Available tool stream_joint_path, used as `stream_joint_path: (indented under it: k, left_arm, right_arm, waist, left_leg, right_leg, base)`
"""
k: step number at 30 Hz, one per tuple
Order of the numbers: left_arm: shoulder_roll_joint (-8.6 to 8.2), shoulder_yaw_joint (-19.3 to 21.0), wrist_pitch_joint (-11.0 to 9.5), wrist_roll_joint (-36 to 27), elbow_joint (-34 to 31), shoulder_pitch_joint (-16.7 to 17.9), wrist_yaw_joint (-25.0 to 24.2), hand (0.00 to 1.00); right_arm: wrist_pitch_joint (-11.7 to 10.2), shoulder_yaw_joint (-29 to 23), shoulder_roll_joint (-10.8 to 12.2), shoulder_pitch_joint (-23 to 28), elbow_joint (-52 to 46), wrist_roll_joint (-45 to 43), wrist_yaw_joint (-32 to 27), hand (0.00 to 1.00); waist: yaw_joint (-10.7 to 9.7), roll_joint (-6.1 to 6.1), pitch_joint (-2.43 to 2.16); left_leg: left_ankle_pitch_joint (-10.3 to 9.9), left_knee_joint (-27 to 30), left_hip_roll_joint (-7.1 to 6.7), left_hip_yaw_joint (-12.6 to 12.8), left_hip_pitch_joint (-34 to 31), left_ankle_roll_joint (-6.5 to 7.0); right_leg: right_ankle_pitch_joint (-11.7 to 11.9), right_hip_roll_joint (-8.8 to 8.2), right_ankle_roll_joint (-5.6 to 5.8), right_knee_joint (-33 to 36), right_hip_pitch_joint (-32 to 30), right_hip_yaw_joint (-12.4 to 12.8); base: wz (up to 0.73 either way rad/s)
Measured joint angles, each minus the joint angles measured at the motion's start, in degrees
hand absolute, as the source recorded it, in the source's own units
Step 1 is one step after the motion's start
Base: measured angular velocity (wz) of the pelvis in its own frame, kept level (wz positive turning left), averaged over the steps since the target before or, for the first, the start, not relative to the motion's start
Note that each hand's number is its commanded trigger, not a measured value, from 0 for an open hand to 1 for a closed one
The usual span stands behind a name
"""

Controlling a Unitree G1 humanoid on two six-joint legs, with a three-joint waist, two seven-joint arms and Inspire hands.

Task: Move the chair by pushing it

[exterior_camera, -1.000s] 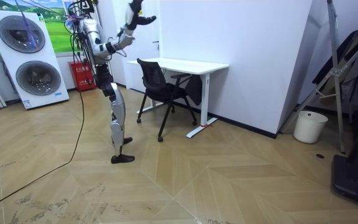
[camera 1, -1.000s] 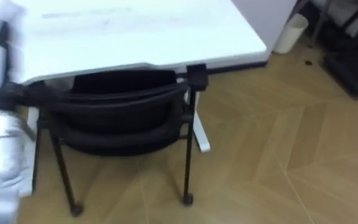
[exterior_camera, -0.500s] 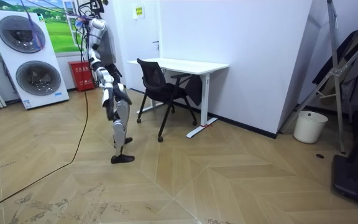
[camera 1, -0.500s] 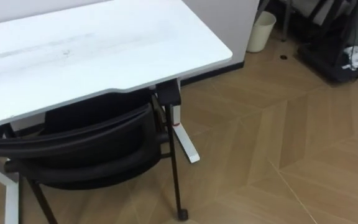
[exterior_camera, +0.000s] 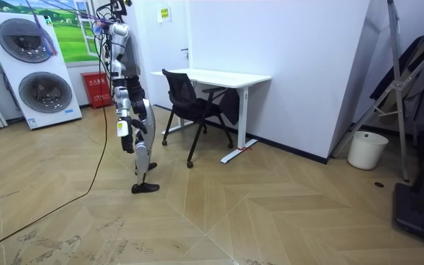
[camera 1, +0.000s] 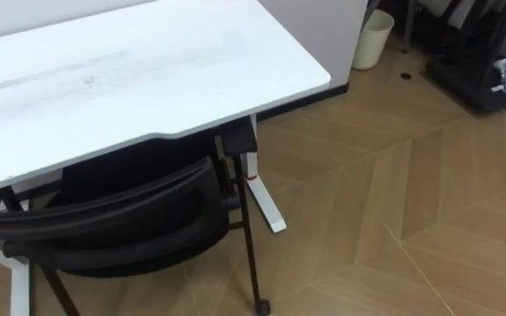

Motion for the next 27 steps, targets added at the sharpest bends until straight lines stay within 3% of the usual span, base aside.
stream_joint_path:
  k: [4,10,13,21,27]
  left_arm:
    - [-0.16,-2.49,4.61,0.00,1.32,-2.27,-5.50,0.00]
    - [0.47,-7.61,8.51,-0.52,1.13,-7.04,-10.69,0.00]
    - [1.03,-8.56,9.10,-0.55,1.03,-7.57,-12.16,0.00]
    - [1.79,-10.33,9.36,-2.79,1.01,-8.41,-14.03,0.00]
    - [2.14,-13.56,9.21,-2.69,0.99,-9.60,-13.98,0.00]
  right_arm:
    - [2.32,2.89,0.01,-2.09,0.00,0.04,3.77,0.00]
    - [5.41,6.48,0.15,-3.42,0.05,-0.08,7.15,0.00]
    - [6.47,6.87,0.44,-4.23,0.05,-0.07,8.15,0.00]
    - [6.38,8.52,0.76,-4.47,0.05,0.35,9.54,0.00]
    - [4.48,9.69,1.21,-4.61,0.05,1.09,9.54,0.00]
  waist:
    - [-0.03,0.08,0.05]
    - [-0.73,0.14,0.29]
    - [-1.70,0.17,0.32]
    - [-1.80,0.05,0.45]
    - [-2.00,0.20,0.59]
  left_leg:
    - [-0.01,-0.07,-0.02,0.02,0.05,-0.01]
    - [-0.04,-0.07,-0.08,0.02,-0.30,-0.02]
    - [-0.12,-0.09,-0.18,0.12,-0.35,-0.03]
    - [-0.14,-0.09,-0.27,0.00,-0.96,-0.05]
    - [-0.14,-0.08,-0.32,-0.14,-1.30,-0.05]
  right_leg:
    - [0.00,0.02,0.00,0.05,0.10,-0.02]
    - [-0.05,0.03,0.07,-0.08,-0.06,-0.13]
    - [-0.16,-0.02,0.19,-0.18,-0.16,-0.04]
    - [-0.17,0.03,0.19,-1.02,-0.60,0.16]
    - [-0.17,0.03,0.19,-1.02,-0.93,0.22]
  base:
    - [0.00]
    - [0.00]
    - [0.00]
    - [0.00]
    - [0.00]
